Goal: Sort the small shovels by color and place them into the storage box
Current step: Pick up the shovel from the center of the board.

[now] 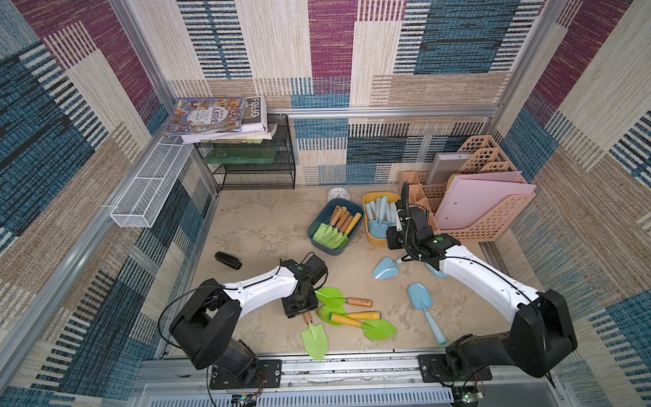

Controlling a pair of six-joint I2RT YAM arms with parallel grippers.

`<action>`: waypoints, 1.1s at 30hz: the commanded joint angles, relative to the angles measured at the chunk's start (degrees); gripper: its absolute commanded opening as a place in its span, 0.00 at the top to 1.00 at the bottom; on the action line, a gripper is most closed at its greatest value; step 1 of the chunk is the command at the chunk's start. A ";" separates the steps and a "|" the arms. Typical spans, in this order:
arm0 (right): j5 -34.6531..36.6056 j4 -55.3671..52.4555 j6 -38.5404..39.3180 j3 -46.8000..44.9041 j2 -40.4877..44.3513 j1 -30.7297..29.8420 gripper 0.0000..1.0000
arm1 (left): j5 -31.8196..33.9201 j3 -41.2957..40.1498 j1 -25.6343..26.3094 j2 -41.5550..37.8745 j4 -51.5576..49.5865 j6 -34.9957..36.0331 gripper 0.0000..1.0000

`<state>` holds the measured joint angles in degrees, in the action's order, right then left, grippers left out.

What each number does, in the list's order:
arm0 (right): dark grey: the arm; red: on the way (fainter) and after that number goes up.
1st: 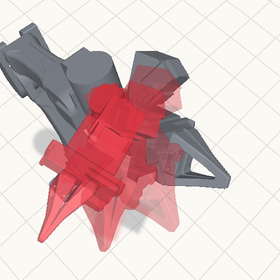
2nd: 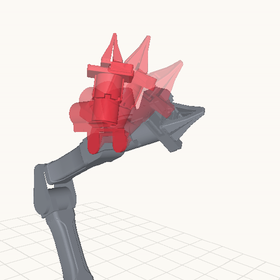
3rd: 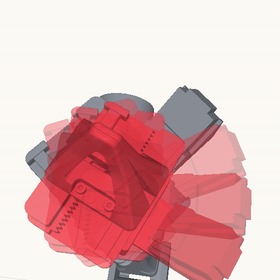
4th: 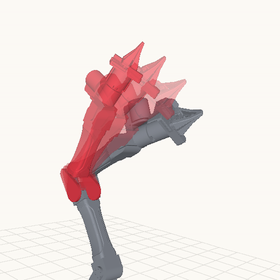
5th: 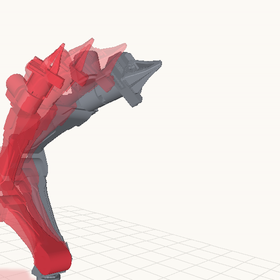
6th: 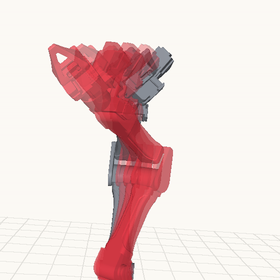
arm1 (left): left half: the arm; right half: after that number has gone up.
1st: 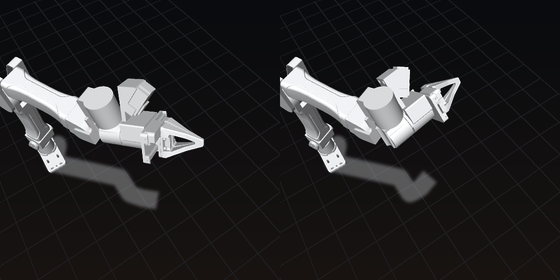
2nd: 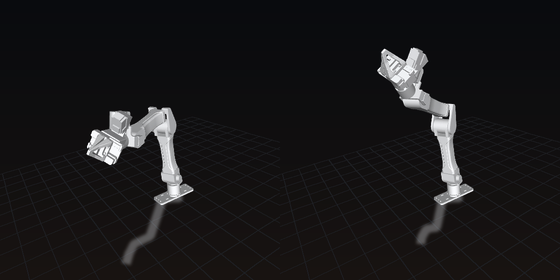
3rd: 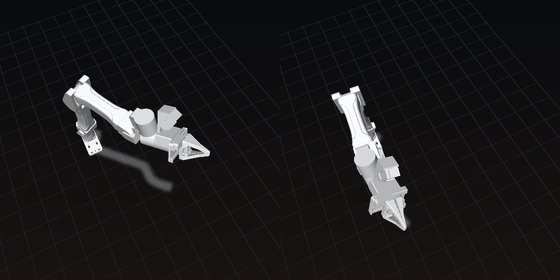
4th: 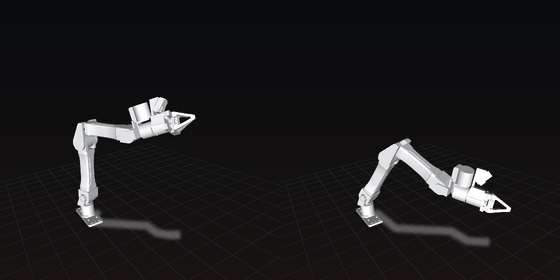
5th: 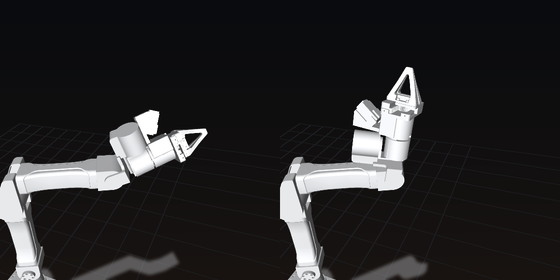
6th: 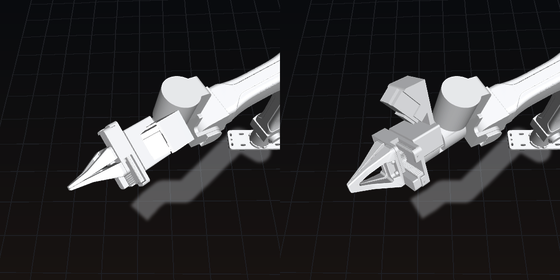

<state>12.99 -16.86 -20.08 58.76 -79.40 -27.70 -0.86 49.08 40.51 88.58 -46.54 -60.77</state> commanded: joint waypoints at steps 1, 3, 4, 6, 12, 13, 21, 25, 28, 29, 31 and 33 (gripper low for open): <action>-0.07 1.00 -0.05 -0.13 0.12 0.06 0.60 | -1.06 -0.13 -0.60 1.67 0.23 1.77 0.64; 0.09 0.98 0.01 -0.07 0.12 0.02 0.60 | -1.36 -0.47 -1.54 2.46 0.79 2.52 0.84; 0.19 0.95 -0.03 0.00 0.19 0.10 0.60 | -1.42 -0.48 -2.09 2.91 0.93 3.10 0.92; 0.28 0.87 0.04 0.12 0.21 0.19 0.60 | -0.55 0.56 -3.01 3.20 0.56 4.59 1.00; 0.37 0.84 -0.03 0.26 0.13 0.97 0.60 | 10.25 17.62 -3.88 4.38 -10.18 16.91 1.00; 0.37 0.87 -0.08 0.21 0.12 1.15 0.60 | 12.57 22.19 -4.06 4.86 -12.49 20.03 1.00; 0.78 0.92 -0.18 0.46 -0.97 2.20 0.60 | 25.63 57.54 -5.53 14.97 -10.99 43.35 1.00; 1.31 0.73 -0.39 0.56 -1.59 2.42 0.60 | 24.55 67.89 -7.04 23.32 -2.44 52.29 1.00; 1.75 0.52 -0.36 0.67 -2.28 2.51 0.60 | 20.14 77.36 -8.59 32.10 -0.24 56.44 1.00; 1.94 0.38 -0.48 0.66 -2.47 2.51 0.60 | 18.96 82.29 -9.07 35.66 -1.42 57.25 1.00; 2.17 0.25 -0.47 0.65 -2.93 2.48 0.60 | 18.04 91.69 -9.50 42.15 -4.10 59.91 1.00; 2.32 0.25 -0.48 0.56 -3.36 2.61 0.61 | 17.75 100.74 -9.68 48.73 -6.76 62.92 1.00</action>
<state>14.37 -16.93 -20.29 58.85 -82.30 -25.21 19.09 141.21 30.87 131.96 -50.70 -5.04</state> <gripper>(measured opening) 0.396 0.246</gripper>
